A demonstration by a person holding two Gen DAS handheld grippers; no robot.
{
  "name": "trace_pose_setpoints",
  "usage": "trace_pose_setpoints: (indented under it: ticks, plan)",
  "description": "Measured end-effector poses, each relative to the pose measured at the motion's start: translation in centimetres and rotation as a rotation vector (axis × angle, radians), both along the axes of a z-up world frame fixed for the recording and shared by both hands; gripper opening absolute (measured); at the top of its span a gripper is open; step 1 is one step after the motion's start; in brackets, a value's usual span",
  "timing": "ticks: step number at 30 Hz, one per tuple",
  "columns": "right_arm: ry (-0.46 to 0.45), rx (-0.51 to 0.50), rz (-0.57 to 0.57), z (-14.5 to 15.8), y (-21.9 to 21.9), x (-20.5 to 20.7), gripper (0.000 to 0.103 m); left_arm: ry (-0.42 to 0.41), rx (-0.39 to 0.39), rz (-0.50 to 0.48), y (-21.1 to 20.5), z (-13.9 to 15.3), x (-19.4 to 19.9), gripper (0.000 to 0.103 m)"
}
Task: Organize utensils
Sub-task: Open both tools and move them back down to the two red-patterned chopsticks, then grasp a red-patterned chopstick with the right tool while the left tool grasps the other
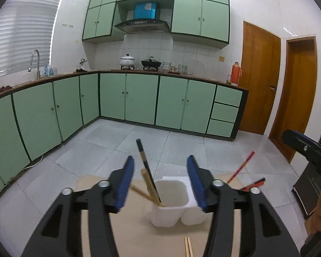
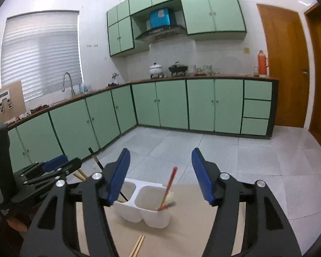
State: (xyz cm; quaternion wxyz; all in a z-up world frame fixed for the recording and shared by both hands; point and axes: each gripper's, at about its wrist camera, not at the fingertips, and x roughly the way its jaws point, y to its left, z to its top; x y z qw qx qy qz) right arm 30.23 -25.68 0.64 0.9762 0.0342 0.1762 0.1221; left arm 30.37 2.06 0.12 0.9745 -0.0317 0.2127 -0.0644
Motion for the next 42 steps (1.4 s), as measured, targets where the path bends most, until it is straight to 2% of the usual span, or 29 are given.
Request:
trace_pose_setpoints:
  ticks: [2, 10, 14, 16, 19, 29, 38, 42]
  plan:
    - [-0.015, 0.003, -0.017, -0.2, -0.6, -1.6, 0.066, -0.016, 0.005, 0.008, 0.3, 0.0, -1.5, 0.065]
    - [-0.007, 0.011, -0.028, -2.6, -1.0, -6.6, 0.083, -0.023, 0.045, 0.009, 0.6, -1.7, -7.1, 0.082]
    - [-0.004, -0.029, -0.039, -4.4, 0.1, -9.0, 0.091, -0.005, 0.083, 0.001, 0.2, -3.6, -9.9, 0.09]
    - [0.008, -0.053, -0.043, -5.4, 0.6, -10.0, 0.095, 0.01, 0.093, -0.001, 0.1, -4.5, -10.8, 0.091]
    - [0.042, -0.054, -0.041, -6.9, 1.0, -11.2, 0.096, 0.044, 0.1, -0.015, 0.2, -6.2, -12.3, 0.092]
    - [0.173, -0.044, -0.074, -13.4, 2.0, -14.2, 0.096, 0.153, 0.115, 0.009, 1.8, -11.8, -15.9, 0.092]
    - [0.264, -0.1, -0.065, -19.1, 4.5, -16.7, 0.095, 0.275, 0.157, 0.004, 2.9, -16.5, -18.1, 0.092]
    - [0.303, -0.098, -0.06, -21.0, 5.4, -17.6, 0.094, 0.304, 0.163, 0.016, 3.5, -18.0, -19.2, 0.092]
